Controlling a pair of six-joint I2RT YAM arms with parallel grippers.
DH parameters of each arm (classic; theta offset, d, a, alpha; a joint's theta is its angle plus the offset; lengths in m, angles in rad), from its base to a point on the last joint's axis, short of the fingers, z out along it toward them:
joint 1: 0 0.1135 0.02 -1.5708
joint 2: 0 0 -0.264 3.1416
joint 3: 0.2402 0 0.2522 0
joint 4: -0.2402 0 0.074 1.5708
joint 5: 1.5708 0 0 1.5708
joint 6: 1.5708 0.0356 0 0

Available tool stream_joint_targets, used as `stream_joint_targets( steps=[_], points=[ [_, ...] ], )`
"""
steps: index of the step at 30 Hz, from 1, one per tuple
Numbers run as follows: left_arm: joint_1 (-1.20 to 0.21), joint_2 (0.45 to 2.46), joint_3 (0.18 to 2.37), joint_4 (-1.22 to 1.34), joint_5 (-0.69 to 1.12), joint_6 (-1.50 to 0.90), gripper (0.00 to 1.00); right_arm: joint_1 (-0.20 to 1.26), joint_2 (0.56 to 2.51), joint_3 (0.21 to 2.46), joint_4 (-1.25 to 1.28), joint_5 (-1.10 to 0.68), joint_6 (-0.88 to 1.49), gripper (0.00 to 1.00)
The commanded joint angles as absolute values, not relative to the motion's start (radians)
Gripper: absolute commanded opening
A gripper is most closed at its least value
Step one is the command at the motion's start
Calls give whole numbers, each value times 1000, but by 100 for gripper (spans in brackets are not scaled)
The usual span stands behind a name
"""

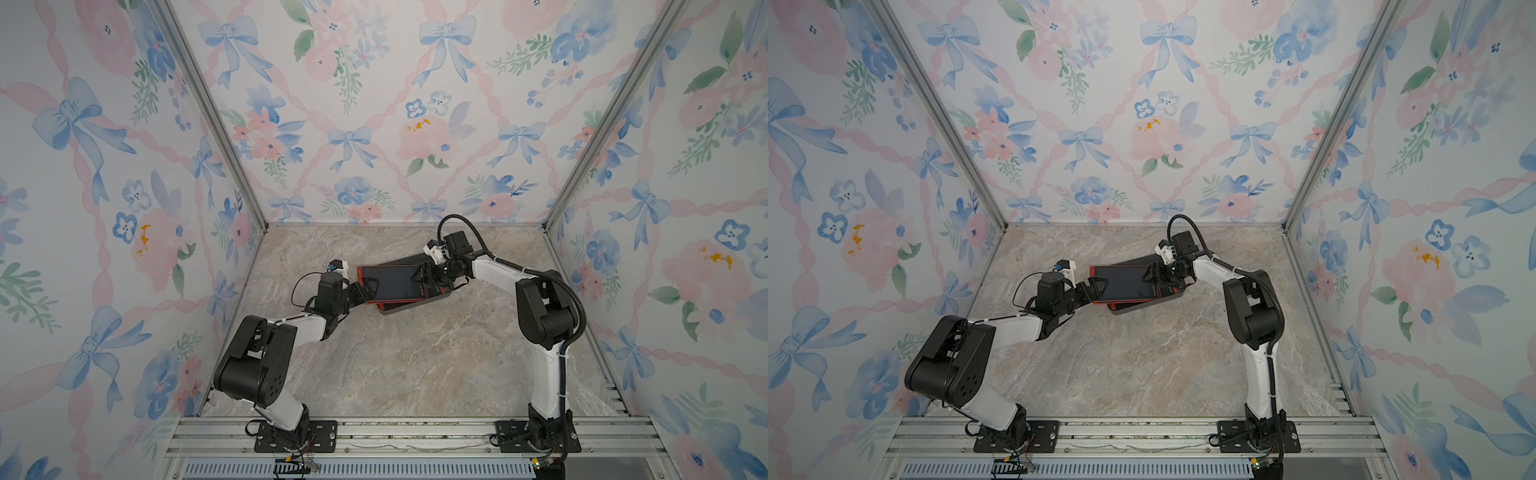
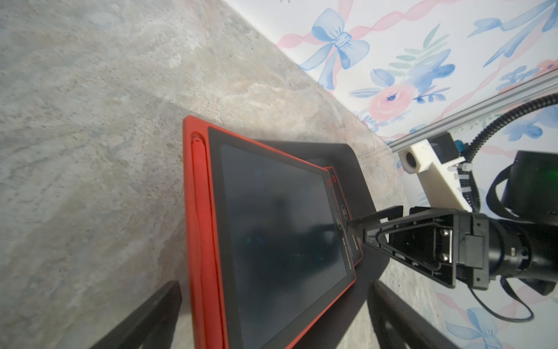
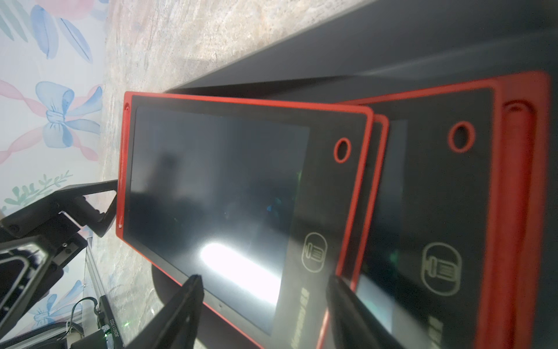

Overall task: Take out the writing tablet from the storage box
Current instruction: Pick up the writing tablet from the storage box.

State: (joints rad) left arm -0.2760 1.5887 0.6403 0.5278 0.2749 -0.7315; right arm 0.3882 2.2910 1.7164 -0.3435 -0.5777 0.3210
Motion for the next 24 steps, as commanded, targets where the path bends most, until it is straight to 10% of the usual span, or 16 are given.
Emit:
stream_joint_targets(
  steps=[1, 24],
  points=[
    [-269, 1579, 675, 397, 318, -644, 98, 399, 2329, 1741, -373, -545, 302, 68],
    [-262, 1598, 765, 344, 439, -660, 93, 434, 2364, 1771, -430, -442, 241, 69]
  ],
)
